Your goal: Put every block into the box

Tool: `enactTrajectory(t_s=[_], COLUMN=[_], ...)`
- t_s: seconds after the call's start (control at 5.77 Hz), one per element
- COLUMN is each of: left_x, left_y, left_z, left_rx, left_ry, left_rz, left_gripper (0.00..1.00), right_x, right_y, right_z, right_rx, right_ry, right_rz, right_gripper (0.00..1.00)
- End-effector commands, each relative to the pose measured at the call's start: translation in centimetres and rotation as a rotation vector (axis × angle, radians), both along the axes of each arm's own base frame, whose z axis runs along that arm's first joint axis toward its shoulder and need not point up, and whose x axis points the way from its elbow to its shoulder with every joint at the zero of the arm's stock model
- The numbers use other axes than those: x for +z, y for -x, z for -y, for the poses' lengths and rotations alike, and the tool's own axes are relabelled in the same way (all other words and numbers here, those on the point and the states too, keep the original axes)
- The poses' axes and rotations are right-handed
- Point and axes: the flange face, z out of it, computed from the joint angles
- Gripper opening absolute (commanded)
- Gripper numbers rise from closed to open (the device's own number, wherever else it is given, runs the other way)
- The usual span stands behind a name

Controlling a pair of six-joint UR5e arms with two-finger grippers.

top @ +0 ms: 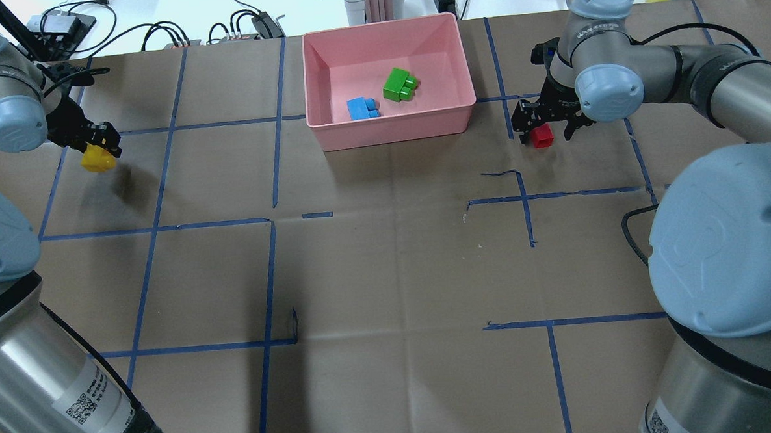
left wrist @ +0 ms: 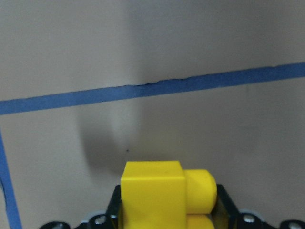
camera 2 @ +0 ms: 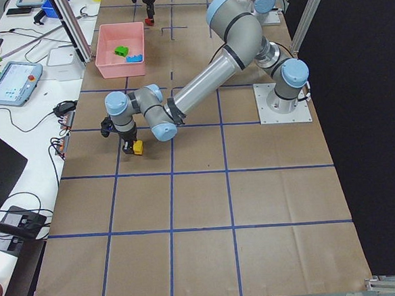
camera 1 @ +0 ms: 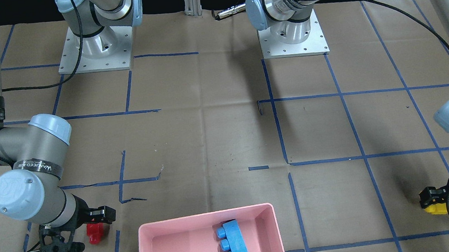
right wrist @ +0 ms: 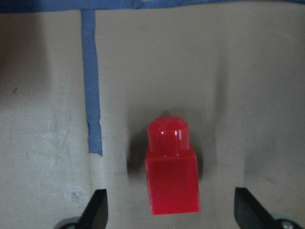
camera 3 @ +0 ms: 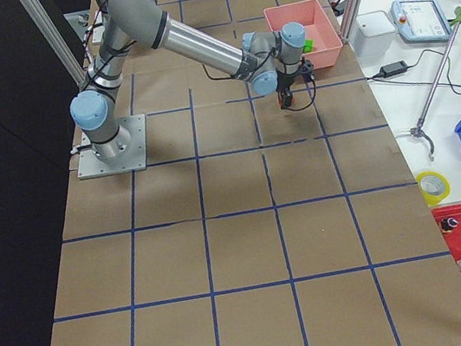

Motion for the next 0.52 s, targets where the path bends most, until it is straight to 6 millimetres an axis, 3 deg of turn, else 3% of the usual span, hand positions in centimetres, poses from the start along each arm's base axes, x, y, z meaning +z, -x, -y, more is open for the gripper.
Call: enactTrajectory(t_s=[0.0,0.17,0.35], left_x=[8.6,12.6,15.6], left_y=[2.1,6.5,12.6], left_z=[0.9,2.7,4.5], left_rx=[-0.024,-0.059,-0.023], left_ry=[0.009,0.007,-0.001], left_rz=[0.004,-0.001,-0.020], left_gripper=[0.15,0.13,0.13], right_x=[-0.6,-0.4,-0.2], right_y=[0.0,0.0,-0.1], right_z=[0.2,0.2,0.2], right_rx=[0.000,-0.021,-0.044], right_ry=[0.015,0.016,0.014], right_rz=[-0.001,-0.003,-0.002], right_gripper=[0.89,0.64,0.37])
